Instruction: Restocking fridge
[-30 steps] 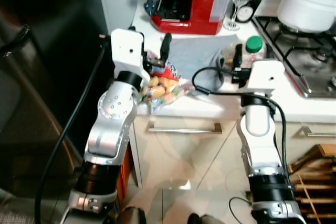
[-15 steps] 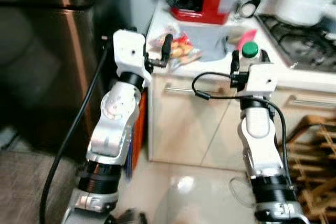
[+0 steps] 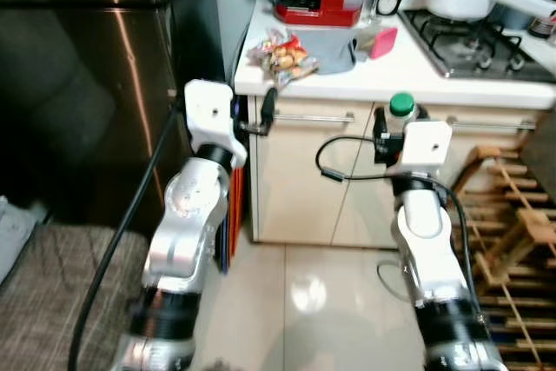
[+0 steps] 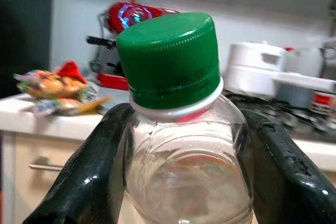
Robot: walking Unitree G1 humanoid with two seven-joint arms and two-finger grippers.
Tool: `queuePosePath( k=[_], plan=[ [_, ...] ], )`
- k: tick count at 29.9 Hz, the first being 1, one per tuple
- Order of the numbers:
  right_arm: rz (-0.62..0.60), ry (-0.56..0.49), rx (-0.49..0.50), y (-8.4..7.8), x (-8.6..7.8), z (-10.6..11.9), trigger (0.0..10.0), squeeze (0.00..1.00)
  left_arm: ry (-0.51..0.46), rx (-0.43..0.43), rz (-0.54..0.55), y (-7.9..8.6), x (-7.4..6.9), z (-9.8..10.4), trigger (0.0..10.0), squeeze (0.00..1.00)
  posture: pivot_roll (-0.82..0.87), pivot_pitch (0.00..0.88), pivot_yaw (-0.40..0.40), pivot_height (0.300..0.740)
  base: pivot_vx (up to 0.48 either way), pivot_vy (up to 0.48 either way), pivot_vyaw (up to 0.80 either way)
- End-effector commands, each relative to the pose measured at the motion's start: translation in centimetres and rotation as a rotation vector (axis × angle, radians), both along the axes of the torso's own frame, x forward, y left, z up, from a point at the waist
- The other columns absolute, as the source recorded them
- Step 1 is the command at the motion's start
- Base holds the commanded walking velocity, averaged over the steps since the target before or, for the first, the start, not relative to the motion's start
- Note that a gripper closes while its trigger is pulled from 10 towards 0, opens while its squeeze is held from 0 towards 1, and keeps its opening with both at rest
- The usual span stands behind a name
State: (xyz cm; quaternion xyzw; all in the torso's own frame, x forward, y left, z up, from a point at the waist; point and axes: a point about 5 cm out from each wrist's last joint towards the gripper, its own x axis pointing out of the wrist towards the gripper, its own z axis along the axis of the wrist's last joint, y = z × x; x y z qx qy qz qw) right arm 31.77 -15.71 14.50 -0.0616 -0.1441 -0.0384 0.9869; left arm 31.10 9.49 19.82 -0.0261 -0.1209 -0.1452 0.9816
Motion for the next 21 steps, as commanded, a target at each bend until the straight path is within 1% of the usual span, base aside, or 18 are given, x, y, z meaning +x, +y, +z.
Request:
queuePosePath(
  k=[1, 5, 9, 14, 17, 18, 20, 21],
  plan=[
    [0.019, -0.006, 0.013, 0.3, 0.2, 0.3, 0.0, 0.0, 0.015, 0.005, 0.0, 0.4, -0.2, -0.3, 10.0, 0.0, -0.04, 0.0, -0.027, 0.74, 0.0, -0.454, 0.0],
    [0.038, 0.003, 0.003, 0.5, 0.1, 0.1, 0.0, 0.0, 0.022, -0.005, -0.038, 0.0, -0.5, -0.6, 10.0, 0.0, -0.04, 0.0, -0.027, 0.74, 0.0, -0.442, 0.0],
    [0.045, 0.01, -0.009, 0.4, 0.1, -0.1, 0.0, 0.0, 0.019, 0.002, -0.061, 0.0, -0.7, -0.8, 10.0, 0.0, -0.04, 0.0, -0.026, 0.74, 0.0, -0.438, 0.0],
    [0.06, 0.021, -0.015, 0.4, 0.1, -0.4, 0.0, 0.0, 0.024, 0.015, -0.051, 0.3, -0.7, -1.2, 10.0, 0.0, -0.05, 0.0, -0.021, 0.74, 0.0, -0.424, 0.0],
    [0.077, 0.037, -0.016, 0.5, -0.1, -0.8, 0.0, 0.0, 0.046, 0.015, -0.048, 0.5, -0.6, -1.8, 10.0, 0.0, -0.05, 0.0, -0.02, 0.74, 0.0, 0.0, -0.7],
    [0.076, 0.041, -0.015, 0.4, -0.3, -1.0, 0.0, 0.0, 0.066, 0.017, -0.05, 0.6, -0.5, -2.3, 10.0, 0.0, -0.05, 0.0, -0.02, 0.74, 0.0, 0.0, -0.8],
    [0.07, 0.052, -0.012, 0.2, -0.5, -1.5, 0.0, 0.0, 0.095, 0.013, -0.05, 0.9, -0.5, -3.0, 10.0, 0.0, -0.05, 0.0, -0.02, 0.74, 0.0, 0.277, -0.8],
    [0.07, 0.052, -0.012, 0.2, -0.5, -1.5, 0.0, 0.0, 0.095, 0.013, -0.05, 0.9, -0.5, -3.0, 10.0, 0.0, -0.05, 0.0, -0.02, 0.74, 0.0, 0.277, -0.8]
  ],
)
